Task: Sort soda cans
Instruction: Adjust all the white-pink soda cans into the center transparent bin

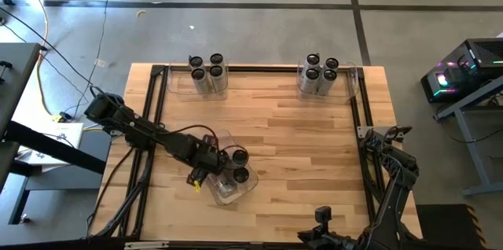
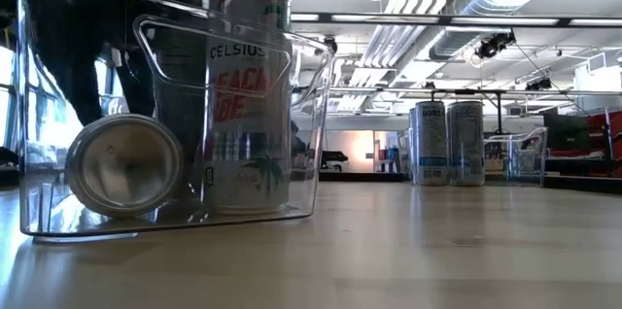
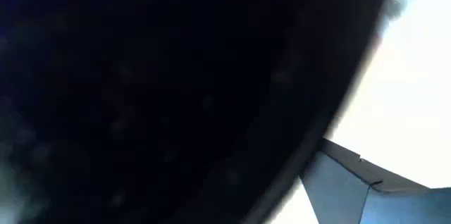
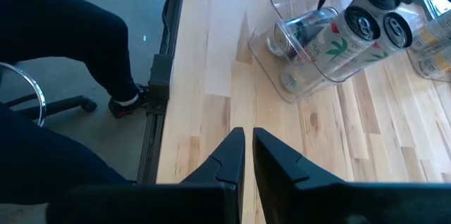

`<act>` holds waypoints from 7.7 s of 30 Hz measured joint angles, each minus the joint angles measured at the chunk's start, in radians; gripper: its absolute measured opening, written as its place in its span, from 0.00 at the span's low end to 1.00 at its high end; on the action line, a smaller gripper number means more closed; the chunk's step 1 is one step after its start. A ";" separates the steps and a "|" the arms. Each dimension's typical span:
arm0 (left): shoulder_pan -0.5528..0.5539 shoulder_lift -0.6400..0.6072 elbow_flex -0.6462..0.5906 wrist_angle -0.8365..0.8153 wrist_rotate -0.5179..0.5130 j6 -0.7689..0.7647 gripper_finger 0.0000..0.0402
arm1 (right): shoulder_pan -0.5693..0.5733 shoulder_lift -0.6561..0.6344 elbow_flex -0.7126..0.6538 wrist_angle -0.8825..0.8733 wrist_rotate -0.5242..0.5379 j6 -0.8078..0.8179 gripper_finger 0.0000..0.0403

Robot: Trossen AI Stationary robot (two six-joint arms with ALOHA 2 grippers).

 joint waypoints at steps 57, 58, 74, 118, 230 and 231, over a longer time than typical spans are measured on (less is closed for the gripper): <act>-0.156 0.090 0.249 -0.112 -0.143 -0.002 0.46 | -0.002 0.000 0.000 0.002 0.018 0.000 0.06; -0.145 0.109 0.249 -0.105 -0.140 0.019 0.46 | -0.002 0.000 0.000 0.002 0.018 0.000 0.06; -0.103 0.222 0.254 -0.121 -0.055 0.235 0.66 | -0.002 0.000 0.000 0.003 0.008 0.000 0.06; -0.006 -0.085 0.411 -0.314 -0.261 -0.364 0.72 | 0.010 0.000 0.000 0.009 0.001 -0.005 0.06; 0.169 -0.024 0.383 -0.348 -0.213 -0.235 0.78 | 0.016 0.000 0.000 0.032 0.108 0.017 0.06; 0.167 -0.025 0.404 -0.361 -0.214 -0.242 0.78 | 0.008 0.000 0.000 0.032 0.121 0.019 0.08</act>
